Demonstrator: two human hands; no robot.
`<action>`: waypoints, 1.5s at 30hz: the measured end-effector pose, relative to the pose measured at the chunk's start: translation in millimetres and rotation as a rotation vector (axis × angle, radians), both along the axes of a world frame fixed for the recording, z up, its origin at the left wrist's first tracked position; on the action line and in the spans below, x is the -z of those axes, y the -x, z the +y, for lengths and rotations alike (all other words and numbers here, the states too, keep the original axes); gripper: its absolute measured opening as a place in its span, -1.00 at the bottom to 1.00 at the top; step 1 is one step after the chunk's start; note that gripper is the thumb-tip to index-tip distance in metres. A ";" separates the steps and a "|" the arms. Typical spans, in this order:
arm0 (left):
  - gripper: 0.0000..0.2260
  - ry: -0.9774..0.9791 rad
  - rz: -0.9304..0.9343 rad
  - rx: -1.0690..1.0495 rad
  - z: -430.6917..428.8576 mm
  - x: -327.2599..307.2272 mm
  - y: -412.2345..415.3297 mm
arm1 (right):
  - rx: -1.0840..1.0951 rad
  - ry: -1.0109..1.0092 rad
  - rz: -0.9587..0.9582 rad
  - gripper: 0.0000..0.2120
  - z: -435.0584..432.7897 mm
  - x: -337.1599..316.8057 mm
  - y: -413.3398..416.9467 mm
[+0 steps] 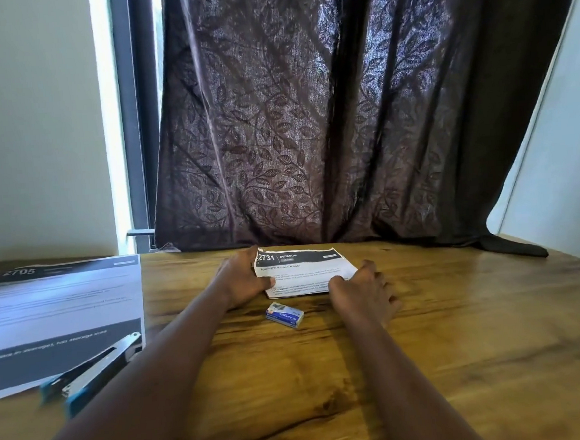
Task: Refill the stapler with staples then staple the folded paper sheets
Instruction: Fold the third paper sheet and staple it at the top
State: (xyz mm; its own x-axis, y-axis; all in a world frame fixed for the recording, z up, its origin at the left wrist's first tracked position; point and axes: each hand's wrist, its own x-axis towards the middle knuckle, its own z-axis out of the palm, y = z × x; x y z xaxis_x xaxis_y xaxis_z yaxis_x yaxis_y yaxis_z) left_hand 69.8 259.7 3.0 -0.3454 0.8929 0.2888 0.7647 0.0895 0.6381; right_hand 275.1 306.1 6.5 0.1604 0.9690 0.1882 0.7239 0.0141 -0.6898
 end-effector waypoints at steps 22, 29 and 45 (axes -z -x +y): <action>-0.34 0.154 0.118 -0.041 7.1 -0.3 -2.5 | -0.028 0.088 -0.156 -0.24 7.8 3.6 4.0; -0.10 0.279 0.256 0.097 -0.5 -7.0 -6.0 | -0.013 0.091 -0.192 -0.32 8.2 5.0 4.6; -0.63 -0.192 -0.035 -0.029 -32.6 -9.7 -22.2 | -0.084 -0.289 -0.188 -0.33 -14.3 -6.9 21.3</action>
